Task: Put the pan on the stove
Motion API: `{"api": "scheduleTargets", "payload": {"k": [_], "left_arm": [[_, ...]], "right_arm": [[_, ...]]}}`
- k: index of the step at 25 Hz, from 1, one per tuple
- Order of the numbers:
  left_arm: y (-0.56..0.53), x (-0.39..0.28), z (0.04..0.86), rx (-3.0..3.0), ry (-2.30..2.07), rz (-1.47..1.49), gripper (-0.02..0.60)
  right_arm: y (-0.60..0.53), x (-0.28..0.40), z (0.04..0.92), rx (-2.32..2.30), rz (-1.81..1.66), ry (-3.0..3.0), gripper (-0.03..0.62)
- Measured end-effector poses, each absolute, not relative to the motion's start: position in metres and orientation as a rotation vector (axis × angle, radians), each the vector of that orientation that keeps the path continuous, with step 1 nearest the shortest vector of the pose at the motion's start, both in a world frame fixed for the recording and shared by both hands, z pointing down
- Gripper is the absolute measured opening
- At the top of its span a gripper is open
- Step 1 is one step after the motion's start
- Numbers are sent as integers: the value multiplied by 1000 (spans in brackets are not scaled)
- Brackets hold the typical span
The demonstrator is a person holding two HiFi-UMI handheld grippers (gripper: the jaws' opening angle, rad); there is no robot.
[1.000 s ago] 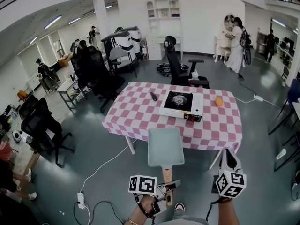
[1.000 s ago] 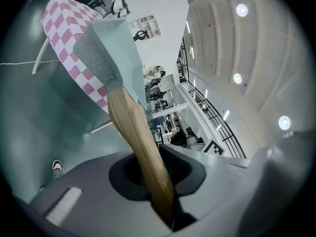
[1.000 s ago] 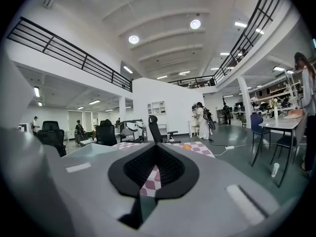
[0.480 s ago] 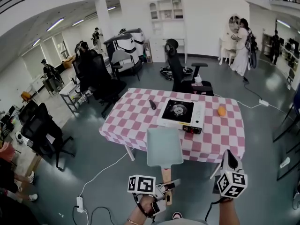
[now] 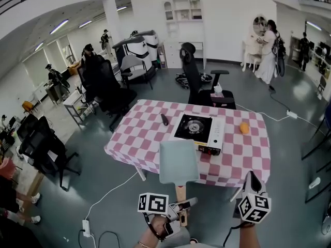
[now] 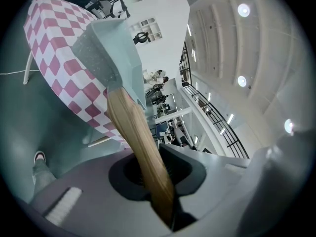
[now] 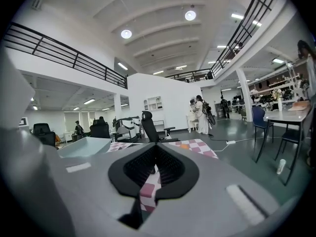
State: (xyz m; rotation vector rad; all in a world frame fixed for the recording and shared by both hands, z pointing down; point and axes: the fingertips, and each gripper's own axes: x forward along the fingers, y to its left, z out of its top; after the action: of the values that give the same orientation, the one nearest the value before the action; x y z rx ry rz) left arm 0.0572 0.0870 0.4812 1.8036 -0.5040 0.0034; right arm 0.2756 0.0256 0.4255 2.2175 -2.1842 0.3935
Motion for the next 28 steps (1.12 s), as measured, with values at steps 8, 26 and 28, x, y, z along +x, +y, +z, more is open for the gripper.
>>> {"api": "scheduleTargets", "payload": {"k": [8, 26, 28], "left_arm": [[24, 56, 482, 1807, -446, 9, 52], [-159, 12, 463, 1859, -319, 114, 52], [-175, 8, 465, 1857, -305, 117, 53]], "right_arm": [[-17, 285, 429, 2298, 393, -2096, 9], [-167, 248, 401, 2445, 357, -1930, 8], [-179, 246, 401, 2455, 349, -1907, 8]]}}
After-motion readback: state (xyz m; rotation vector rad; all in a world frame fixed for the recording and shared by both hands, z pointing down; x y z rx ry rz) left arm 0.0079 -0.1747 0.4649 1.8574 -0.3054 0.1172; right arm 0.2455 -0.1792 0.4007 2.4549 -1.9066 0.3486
